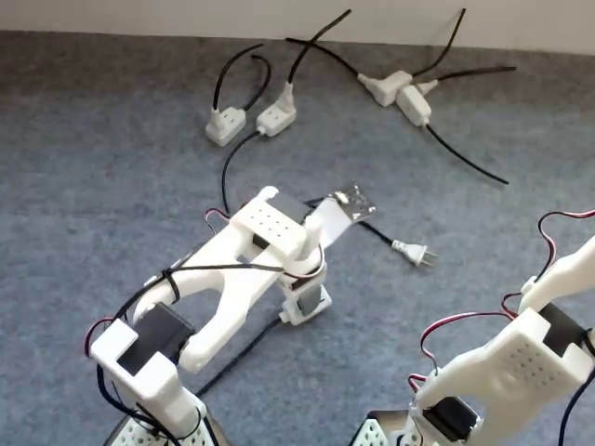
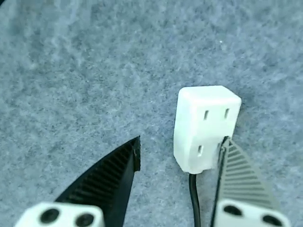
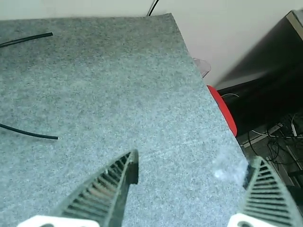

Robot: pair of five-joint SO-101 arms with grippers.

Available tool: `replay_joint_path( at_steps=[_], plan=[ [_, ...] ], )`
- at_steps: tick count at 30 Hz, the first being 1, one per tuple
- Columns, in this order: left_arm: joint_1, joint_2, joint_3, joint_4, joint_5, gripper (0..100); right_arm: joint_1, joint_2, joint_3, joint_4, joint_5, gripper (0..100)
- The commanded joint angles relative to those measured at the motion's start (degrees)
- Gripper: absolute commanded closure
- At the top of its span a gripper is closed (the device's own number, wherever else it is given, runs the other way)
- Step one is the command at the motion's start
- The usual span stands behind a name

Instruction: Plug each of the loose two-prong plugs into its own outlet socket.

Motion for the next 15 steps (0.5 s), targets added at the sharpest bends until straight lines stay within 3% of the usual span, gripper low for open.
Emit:
replay_joint_path(
  at_steps=[1,12,15],
  plan=[
    [1.0,-0.3,2.9,-4.2,0.4,75,0.2,-2.3,0.1,2.2,-0.6,65.2],
    [1.6,-0.3,3.5,-4.6,0.4,75,0.5,-2.3,0.1,2.2,-0.6,65.2],
    [0.0,-0.4,3.0,-4.6,0.6,82,0.7,-2.3,0.1,2.2,-0.6,65.2]
  ],
)
